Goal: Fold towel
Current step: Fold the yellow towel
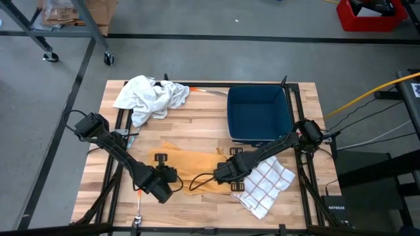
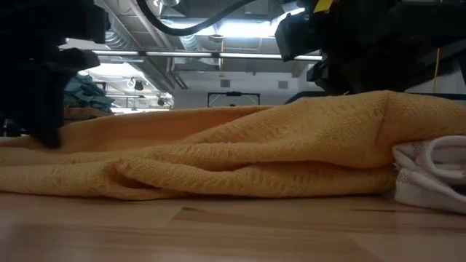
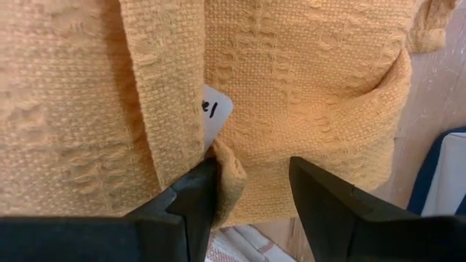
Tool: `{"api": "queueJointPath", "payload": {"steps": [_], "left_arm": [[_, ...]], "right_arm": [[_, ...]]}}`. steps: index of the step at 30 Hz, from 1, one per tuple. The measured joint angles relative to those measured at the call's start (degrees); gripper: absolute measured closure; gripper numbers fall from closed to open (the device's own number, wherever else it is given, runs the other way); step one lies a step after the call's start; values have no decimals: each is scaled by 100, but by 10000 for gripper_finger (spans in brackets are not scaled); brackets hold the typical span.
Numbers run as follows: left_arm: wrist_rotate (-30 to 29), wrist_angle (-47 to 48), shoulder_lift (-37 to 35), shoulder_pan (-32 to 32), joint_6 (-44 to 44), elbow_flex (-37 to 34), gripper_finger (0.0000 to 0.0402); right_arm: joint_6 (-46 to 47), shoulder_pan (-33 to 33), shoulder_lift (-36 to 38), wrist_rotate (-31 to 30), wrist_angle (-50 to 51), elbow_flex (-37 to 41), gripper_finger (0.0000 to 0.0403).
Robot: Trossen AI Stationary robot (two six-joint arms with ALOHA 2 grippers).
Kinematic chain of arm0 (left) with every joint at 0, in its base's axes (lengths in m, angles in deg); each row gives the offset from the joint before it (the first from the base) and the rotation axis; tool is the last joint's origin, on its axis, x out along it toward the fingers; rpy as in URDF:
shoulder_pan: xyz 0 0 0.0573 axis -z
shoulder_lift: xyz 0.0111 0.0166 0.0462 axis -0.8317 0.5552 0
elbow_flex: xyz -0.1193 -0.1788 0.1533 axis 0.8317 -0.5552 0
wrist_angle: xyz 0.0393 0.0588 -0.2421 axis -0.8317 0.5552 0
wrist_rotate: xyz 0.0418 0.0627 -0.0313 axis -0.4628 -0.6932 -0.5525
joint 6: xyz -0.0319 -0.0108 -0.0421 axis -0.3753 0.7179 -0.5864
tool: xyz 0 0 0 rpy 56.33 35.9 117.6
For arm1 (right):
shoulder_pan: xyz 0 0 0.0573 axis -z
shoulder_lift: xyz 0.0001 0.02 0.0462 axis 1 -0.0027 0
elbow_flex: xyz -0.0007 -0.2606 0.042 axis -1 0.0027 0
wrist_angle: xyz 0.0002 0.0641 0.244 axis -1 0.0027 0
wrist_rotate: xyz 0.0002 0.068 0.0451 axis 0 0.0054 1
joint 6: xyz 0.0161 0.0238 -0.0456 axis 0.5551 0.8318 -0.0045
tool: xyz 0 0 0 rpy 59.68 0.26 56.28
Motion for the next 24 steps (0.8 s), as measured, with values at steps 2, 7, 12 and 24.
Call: {"api": "queueJointPath", "payload": {"steps": [2, 7, 12, 24], "left_arm": [[-162, 75, 1, -104, -2, 0, 395], [-293, 337, 0, -474, 22, 0, 393], [-296, 378, 1, -884, 182, 0, 392], [-293, 379, 0, -1558, 215, 0, 387]], "right_arm": [[0, 0, 0, 0, 19, 0, 226], [-11, 0, 0, 0, 65, 0, 226], [-276, 0, 0, -4, 69, 0, 226], [-282, 92, 0, 30, 340, -2, 226]]}}
